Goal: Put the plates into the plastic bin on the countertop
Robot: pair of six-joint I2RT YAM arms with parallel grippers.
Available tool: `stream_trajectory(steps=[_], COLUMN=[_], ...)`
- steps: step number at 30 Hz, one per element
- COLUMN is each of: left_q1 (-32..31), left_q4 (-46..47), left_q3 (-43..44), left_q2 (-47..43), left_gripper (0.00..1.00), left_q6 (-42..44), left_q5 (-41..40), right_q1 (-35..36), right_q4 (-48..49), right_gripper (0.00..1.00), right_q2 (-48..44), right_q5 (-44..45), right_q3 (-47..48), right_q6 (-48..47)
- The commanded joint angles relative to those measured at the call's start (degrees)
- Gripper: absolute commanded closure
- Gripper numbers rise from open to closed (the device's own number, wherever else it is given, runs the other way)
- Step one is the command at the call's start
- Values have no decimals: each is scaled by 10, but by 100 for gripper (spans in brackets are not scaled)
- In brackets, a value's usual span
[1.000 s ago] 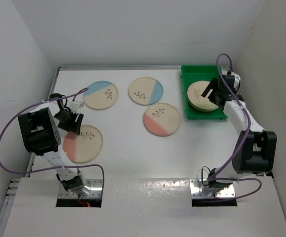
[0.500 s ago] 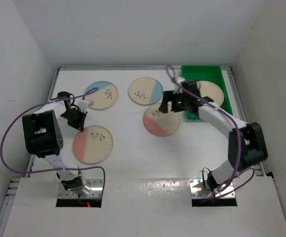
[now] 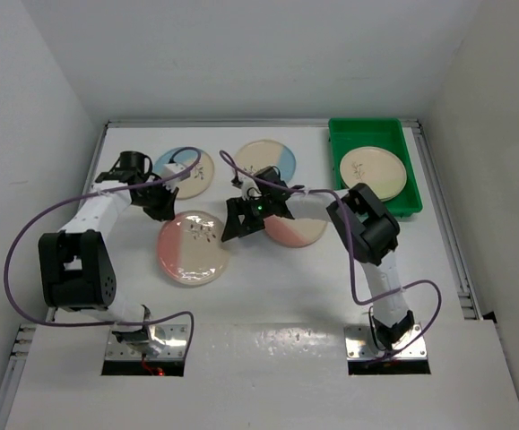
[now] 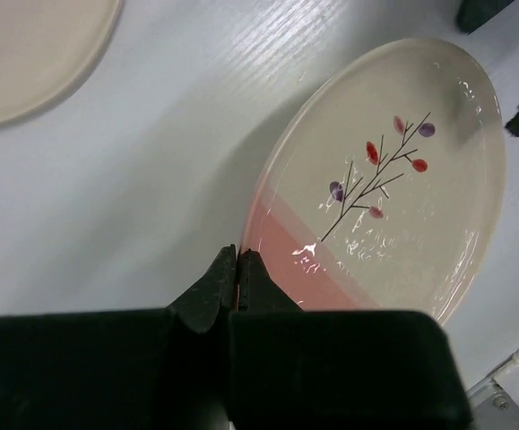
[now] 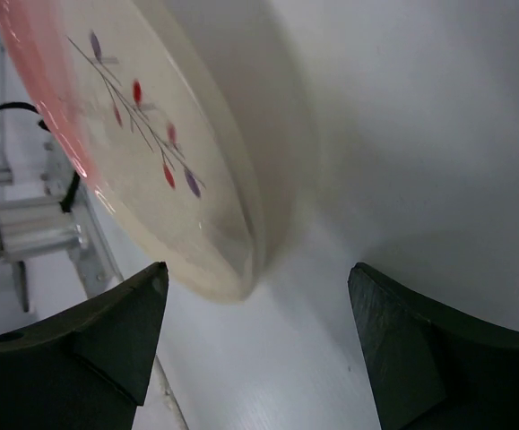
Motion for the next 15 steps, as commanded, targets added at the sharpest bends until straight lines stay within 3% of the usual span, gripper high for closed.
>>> stream_trajectory(steps=[1,4,7,8,12,15], left_q1=[-15,-20,-20,-20,-20,-15], left_q4=[16,23,29,29,29,29], left_q3=[0,0,0,0,5,26], left_q2=[-8,-8,-8,-8,-8,-8], left_gripper=[100,100,100,100,100,100], left_q6=[-6,-11,-16,-16,-22,-34], left_q5=[33,33,33,33,20,6], right_q1=[15,32,32,33,20,5], right_q4=[63,56,111,133,135,123], right_gripper=[19,21,50,69,100,100], right_q2=[32,67,85,86,53,-5], right_q5=[-50,-57,-87,-101,-92,-88], right_q3=[44,61,44,41,28,29], right_q6=[46,55,103,127,133,136])
